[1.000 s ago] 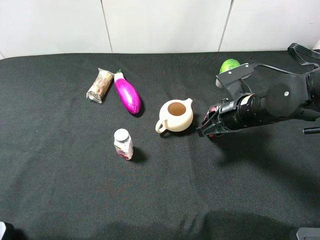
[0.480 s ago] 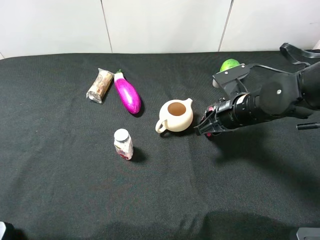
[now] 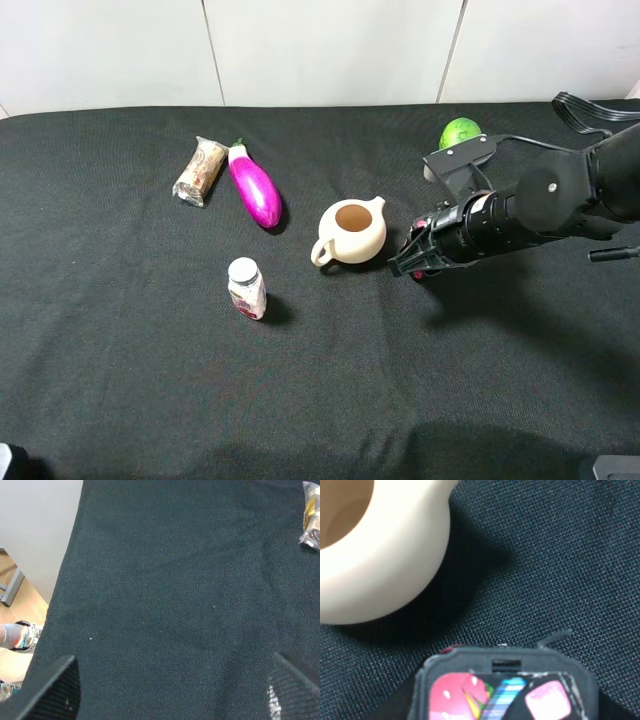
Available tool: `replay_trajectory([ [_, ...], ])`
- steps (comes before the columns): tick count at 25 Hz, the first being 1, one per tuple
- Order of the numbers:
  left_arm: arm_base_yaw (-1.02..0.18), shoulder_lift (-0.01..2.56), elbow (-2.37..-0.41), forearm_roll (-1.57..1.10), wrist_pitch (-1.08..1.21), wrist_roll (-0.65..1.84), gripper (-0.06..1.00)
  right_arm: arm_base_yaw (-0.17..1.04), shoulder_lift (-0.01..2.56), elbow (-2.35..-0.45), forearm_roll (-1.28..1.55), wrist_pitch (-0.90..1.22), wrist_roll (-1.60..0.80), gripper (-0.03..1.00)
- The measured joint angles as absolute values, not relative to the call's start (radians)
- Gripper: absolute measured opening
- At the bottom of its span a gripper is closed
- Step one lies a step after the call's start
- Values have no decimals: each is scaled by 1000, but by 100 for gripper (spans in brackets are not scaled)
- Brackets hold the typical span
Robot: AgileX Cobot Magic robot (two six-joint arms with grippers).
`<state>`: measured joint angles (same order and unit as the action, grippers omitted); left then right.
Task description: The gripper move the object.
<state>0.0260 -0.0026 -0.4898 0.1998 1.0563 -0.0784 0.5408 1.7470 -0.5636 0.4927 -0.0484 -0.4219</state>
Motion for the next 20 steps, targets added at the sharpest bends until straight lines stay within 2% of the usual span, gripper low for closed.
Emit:
replay_trajectory([
  [15,26,-3,-490,200,1056,-78,79,541,1747,-564,497,-39,-422,34],
  [17,26,-3,-490,200,1056,-78,79,541,1747,-564,499,-36,-422,39],
  [20,26,-3,-490,200,1056,-78,79,541,1747,-564,499,-33,-422,54],
])
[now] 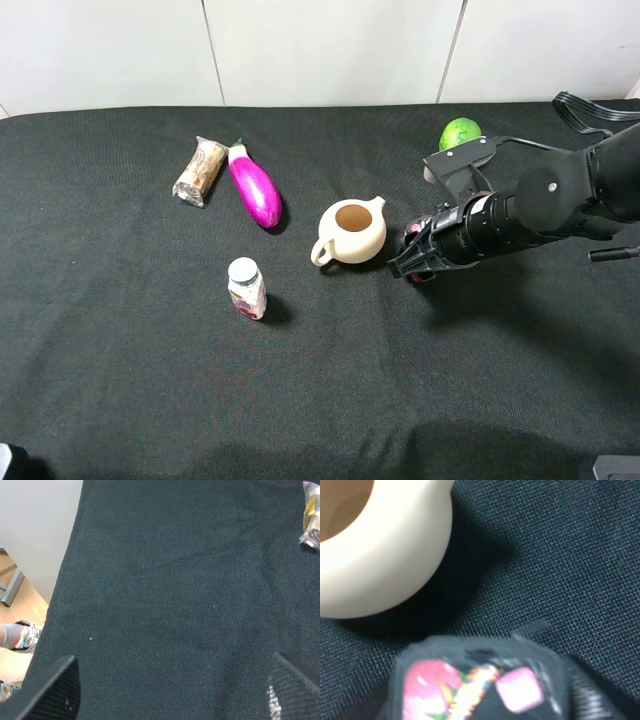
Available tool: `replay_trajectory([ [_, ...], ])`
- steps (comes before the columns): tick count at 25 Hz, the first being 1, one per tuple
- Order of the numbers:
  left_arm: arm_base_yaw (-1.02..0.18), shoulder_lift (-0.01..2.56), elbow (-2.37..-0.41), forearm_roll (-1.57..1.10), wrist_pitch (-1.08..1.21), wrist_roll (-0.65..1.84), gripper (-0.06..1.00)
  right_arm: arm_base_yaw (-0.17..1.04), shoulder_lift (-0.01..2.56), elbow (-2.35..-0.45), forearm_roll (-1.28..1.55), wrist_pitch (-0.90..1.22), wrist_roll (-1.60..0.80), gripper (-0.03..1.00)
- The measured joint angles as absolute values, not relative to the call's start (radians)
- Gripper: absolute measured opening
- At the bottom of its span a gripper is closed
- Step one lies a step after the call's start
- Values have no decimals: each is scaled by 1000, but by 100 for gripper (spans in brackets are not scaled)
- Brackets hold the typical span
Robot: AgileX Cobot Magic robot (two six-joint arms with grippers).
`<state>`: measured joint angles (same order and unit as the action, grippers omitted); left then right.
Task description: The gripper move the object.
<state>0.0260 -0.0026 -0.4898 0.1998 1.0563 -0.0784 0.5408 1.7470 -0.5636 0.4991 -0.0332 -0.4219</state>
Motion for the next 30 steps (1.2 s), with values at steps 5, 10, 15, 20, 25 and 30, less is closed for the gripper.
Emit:
replay_trajectory([
  [5,26,-3,-490,200,1056,-78,79,541,1747,-564,499,-31,-422,66],
  [10,26,-3,-490,200,1056,-78,79,541,1747,-564,499,-29,-422,69],
  [15,26,-3,-490,200,1056,-78,79,541,1747,-564,499,-11,-422,69],
  [20,26,-3,-490,200,1056,-78,79,541,1732,-564,499,0,-422,69],
  [25,26,-3,-490,200,1056,-78,79,541,1616,-564,499,23,-422,69],
  [30,26,-3,-490,200,1056,-78,79,521,1456,-565,496,40,-422,69],
])
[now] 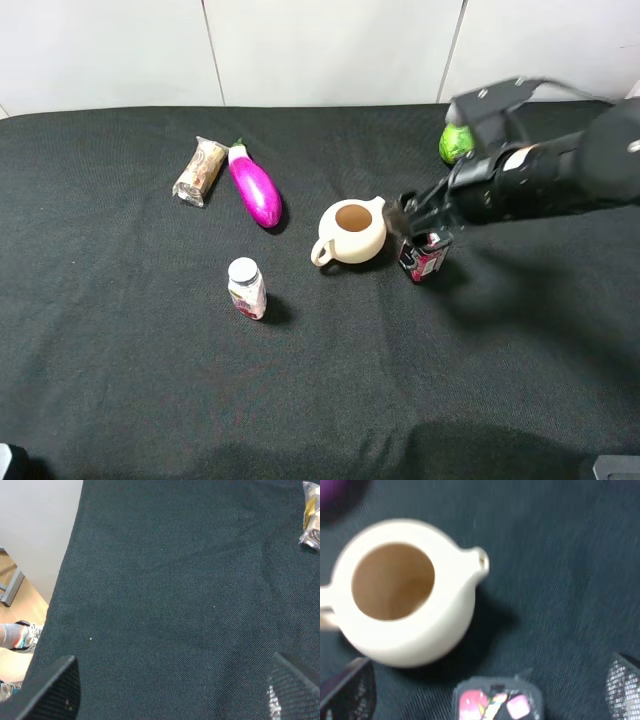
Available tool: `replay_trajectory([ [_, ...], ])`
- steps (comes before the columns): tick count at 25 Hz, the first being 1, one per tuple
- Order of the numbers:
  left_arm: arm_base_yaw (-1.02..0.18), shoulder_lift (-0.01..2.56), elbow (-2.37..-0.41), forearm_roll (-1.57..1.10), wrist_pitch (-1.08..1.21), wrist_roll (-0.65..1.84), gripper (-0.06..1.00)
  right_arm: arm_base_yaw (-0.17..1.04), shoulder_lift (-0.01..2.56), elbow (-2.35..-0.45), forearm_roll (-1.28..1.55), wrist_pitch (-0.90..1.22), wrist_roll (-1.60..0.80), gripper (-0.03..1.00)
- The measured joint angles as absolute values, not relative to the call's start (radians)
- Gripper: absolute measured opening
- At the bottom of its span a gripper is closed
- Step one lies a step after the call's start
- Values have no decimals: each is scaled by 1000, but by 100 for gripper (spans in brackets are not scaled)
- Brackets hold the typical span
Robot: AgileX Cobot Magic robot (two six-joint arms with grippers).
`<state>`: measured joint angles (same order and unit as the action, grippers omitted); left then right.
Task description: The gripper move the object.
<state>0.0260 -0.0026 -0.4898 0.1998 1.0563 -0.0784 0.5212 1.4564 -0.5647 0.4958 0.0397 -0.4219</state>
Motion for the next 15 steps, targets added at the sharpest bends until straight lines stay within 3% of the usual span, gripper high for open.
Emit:
replay_trajectory([
  [9,26,-3,-490,200,1056,-78,79,386,1250,-713,356,307,-397,69],
  [15,26,-3,-490,200,1056,-78,79,346,1218,-923,68,617,-211,69],
])
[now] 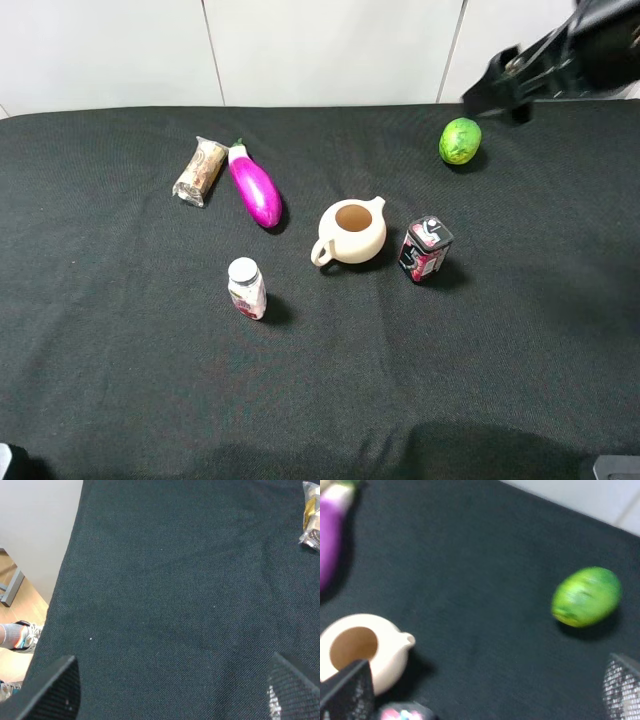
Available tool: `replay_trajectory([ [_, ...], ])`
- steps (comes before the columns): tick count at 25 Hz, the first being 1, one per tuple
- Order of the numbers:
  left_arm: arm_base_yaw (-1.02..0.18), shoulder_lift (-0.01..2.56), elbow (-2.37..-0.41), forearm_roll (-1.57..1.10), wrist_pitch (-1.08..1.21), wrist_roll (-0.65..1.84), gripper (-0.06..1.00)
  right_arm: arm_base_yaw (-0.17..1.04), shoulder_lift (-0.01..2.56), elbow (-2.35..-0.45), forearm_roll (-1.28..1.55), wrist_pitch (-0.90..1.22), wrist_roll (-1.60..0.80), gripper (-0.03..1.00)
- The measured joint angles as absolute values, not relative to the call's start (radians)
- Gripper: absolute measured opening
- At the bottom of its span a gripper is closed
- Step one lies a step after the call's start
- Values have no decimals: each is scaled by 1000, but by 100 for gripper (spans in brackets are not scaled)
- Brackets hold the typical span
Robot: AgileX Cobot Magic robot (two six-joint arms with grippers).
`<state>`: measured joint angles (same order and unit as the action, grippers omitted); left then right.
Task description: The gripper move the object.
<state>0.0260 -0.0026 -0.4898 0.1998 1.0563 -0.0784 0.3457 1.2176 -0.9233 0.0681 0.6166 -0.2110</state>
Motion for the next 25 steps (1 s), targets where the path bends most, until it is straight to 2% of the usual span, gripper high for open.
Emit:
replay_trajectory([
  [5,26,-3,-490,200,1056,-78,79,343,1206,-1095,-131,897,-110,69],
  [10,26,-3,-490,200,1056,-78,79,337,1119,-1180,-241,1013,-40,69],
  [17,26,-3,-490,200,1056,-78,79,230,920,-1191,-269,1162,-13,69],
  [25,26,-3,-490,200,1056,-78,79,212,691,-1142,-321,1214,72,69],
])
